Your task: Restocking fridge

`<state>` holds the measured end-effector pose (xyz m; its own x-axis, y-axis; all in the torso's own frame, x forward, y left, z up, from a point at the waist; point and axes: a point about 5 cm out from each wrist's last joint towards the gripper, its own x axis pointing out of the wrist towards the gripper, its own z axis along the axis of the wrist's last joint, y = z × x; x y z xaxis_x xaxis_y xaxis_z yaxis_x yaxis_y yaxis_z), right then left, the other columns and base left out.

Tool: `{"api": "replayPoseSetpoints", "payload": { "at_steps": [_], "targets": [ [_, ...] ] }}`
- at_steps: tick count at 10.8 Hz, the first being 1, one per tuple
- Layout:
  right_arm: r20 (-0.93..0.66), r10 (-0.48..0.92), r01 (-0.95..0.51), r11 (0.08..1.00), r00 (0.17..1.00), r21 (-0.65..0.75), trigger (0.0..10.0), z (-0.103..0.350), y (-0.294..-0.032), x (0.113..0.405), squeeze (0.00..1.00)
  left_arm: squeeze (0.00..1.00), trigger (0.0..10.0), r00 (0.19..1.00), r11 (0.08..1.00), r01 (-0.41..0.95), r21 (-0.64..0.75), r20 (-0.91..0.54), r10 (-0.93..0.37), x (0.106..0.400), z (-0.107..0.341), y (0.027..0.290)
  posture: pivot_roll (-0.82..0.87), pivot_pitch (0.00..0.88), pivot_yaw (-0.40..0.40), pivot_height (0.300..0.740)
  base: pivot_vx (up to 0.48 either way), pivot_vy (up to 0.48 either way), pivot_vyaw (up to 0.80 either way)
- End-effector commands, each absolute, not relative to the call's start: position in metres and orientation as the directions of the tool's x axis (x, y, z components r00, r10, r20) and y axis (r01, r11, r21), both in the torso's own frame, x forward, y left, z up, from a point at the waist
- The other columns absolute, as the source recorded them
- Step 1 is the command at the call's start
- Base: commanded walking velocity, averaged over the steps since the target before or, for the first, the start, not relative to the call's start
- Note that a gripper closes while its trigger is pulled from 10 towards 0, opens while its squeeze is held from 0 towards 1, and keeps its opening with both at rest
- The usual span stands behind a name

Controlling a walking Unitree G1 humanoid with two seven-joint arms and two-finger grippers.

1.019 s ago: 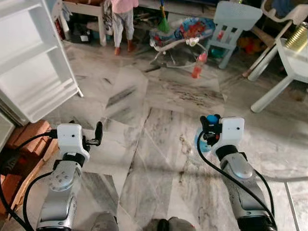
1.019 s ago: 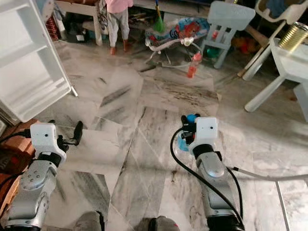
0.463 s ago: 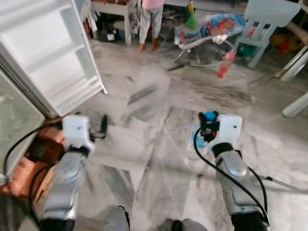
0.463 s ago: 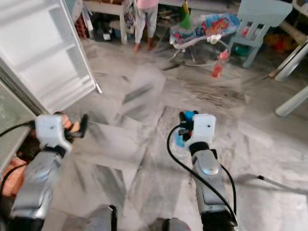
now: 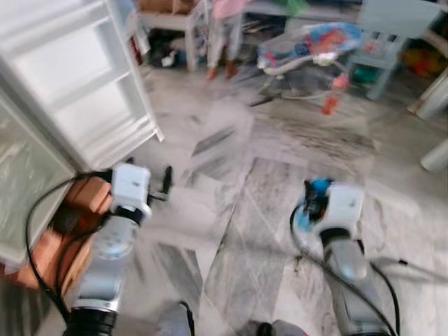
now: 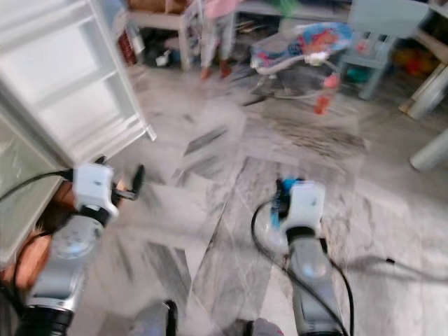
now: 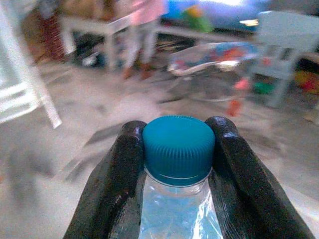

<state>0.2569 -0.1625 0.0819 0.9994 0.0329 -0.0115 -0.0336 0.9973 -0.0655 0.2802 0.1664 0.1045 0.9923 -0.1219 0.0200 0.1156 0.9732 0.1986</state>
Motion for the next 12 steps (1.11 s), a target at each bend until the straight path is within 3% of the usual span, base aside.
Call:
{"api": "replayPoseSetpoints", "payload": {
  "at_steps": [1, 4, 9, 12],
  "targets": [
    [0.027, 0.093, -0.091, 0.994, 0.995, -0.067, 10.0, 0.092, -0.153, 0.258, 0.0, 0.0, 10.0, 0.997, 0.976, 0.077, 0.205, 0.005, -0.079, 0.276, 0.1, 0.173, 0.08, 0.124, -0.019, 0.74, 0.0, 0.0, 0.8],
    [0.03, 0.122, -0.12, 0.991, 0.992, -0.063, 10.0, 0.093, -0.149, 0.271, 0.0, 0.0, 10.0, 0.999, 0.981, 0.034, 0.191, -0.027, -0.029, 0.264, 0.087, 0.176, 0.13, 0.123, -0.052, 0.74, 0.0, -0.314, 0.8],
    [0.036, 0.181, -0.179, 0.983, 0.983, -0.047, 10.0, 0.095, -0.134, 0.281, 0.0, 0.0, 10.0, 1.0, 0.984, -0.012, 0.176, -0.005, 0.013, 0.268, 0.091, 0.175, 0.15, 0.145, -0.084, 0.74, 0.0, -0.429, 0.8],
    [0.076, 0.126, -0.121, 0.99, 0.989, -0.072, 10.0, 0.105, -0.154, 0.28, 0.0, 0.0, 10.0, 0.997, 0.983, -0.067, 0.172, -0.025, 0.073, 0.263, 0.086, 0.186, 0.14, 0.124, -0.083, 0.74, 0.194, -0.252, 0.21]
  ]
}}
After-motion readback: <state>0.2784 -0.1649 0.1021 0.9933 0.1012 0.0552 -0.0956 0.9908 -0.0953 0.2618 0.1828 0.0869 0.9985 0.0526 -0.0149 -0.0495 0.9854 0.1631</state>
